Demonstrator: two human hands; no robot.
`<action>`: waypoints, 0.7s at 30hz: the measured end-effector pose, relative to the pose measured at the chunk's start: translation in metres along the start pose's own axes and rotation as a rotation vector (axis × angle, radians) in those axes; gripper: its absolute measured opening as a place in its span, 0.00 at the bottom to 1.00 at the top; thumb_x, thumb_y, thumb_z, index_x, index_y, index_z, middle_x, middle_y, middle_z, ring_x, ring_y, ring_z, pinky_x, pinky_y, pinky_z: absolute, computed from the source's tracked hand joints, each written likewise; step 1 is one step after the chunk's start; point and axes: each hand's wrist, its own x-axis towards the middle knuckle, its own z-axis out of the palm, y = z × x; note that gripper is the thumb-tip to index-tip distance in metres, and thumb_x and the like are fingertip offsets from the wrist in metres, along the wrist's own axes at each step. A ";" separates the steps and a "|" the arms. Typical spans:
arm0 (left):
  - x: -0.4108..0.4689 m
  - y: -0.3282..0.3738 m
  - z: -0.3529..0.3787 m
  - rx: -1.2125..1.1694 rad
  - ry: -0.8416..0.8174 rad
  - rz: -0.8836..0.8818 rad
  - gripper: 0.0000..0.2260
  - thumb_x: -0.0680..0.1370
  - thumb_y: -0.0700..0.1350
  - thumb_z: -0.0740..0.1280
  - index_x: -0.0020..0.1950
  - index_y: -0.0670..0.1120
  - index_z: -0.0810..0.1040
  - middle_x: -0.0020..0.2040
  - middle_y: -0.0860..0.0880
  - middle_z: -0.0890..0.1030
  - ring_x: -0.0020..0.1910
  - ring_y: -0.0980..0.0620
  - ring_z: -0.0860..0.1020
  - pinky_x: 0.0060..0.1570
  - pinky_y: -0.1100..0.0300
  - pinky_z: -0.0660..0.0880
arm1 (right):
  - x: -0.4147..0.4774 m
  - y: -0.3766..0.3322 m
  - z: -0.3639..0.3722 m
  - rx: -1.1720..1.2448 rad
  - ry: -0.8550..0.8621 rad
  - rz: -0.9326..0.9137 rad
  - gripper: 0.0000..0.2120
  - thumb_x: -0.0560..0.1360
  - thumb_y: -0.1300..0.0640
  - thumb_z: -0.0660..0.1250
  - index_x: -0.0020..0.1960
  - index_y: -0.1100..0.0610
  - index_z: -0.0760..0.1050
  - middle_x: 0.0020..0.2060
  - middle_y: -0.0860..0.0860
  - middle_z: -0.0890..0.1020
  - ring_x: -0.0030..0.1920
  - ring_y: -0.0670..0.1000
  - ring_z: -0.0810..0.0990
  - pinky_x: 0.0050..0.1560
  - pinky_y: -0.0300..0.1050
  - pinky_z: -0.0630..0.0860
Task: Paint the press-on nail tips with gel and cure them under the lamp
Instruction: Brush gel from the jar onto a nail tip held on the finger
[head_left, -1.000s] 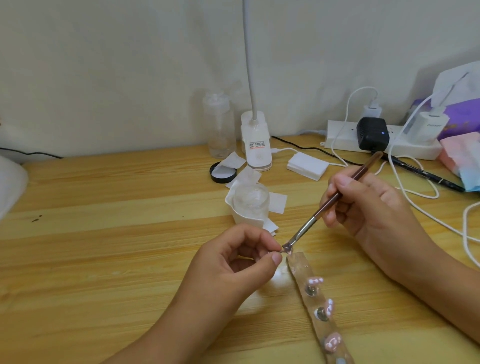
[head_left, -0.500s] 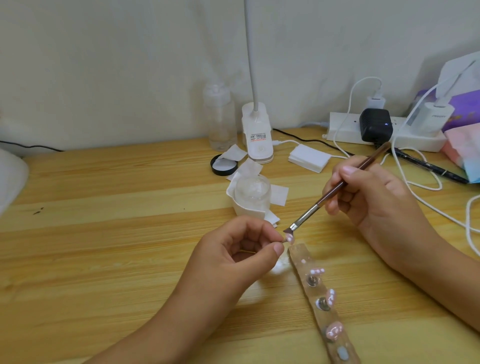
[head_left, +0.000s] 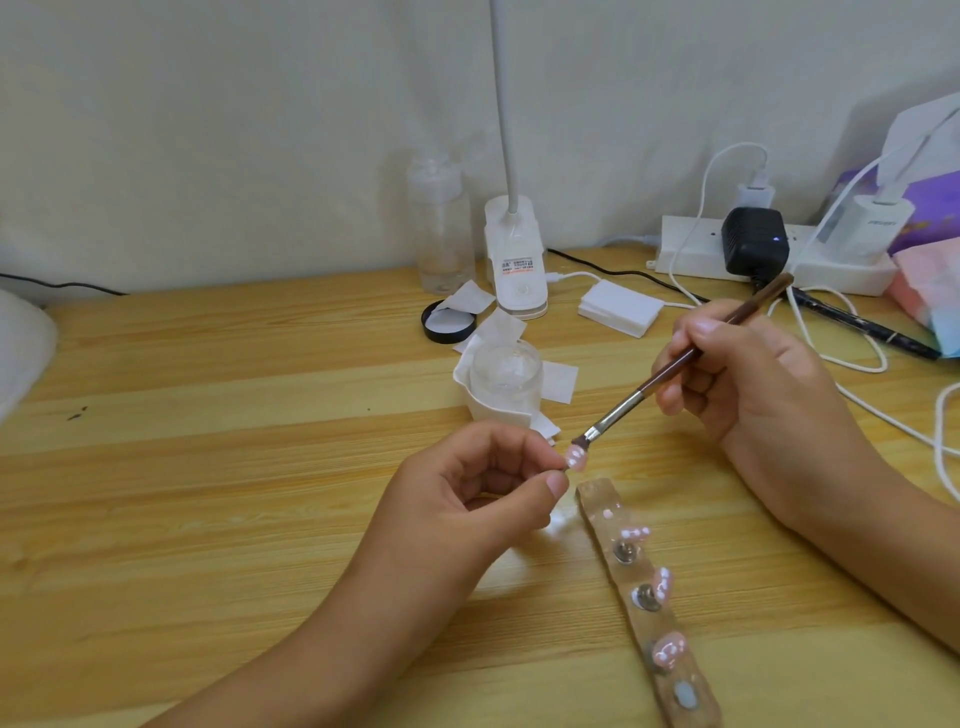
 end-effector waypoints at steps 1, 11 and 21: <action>0.000 0.000 0.000 -0.002 0.003 0.002 0.04 0.69 0.44 0.71 0.38 0.54 0.82 0.36 0.54 0.81 0.34 0.58 0.77 0.37 0.67 0.74 | 0.000 -0.001 0.000 0.010 0.012 0.000 0.10 0.75 0.56 0.62 0.37 0.51 0.79 0.32 0.50 0.79 0.31 0.48 0.79 0.34 0.38 0.77; 0.000 0.000 0.000 0.012 0.003 0.009 0.04 0.70 0.44 0.71 0.38 0.54 0.81 0.35 0.56 0.80 0.33 0.58 0.77 0.37 0.68 0.73 | -0.003 -0.001 0.003 0.014 -0.113 -0.038 0.12 0.76 0.58 0.61 0.37 0.50 0.79 0.33 0.51 0.80 0.32 0.49 0.80 0.36 0.39 0.77; 0.002 0.001 -0.001 -0.071 0.021 0.037 0.04 0.71 0.44 0.71 0.40 0.53 0.82 0.38 0.55 0.81 0.37 0.59 0.77 0.40 0.69 0.74 | 0.000 -0.001 -0.003 0.032 -0.103 -0.094 0.09 0.76 0.44 0.67 0.48 0.48 0.82 0.38 0.50 0.83 0.40 0.47 0.79 0.40 0.38 0.76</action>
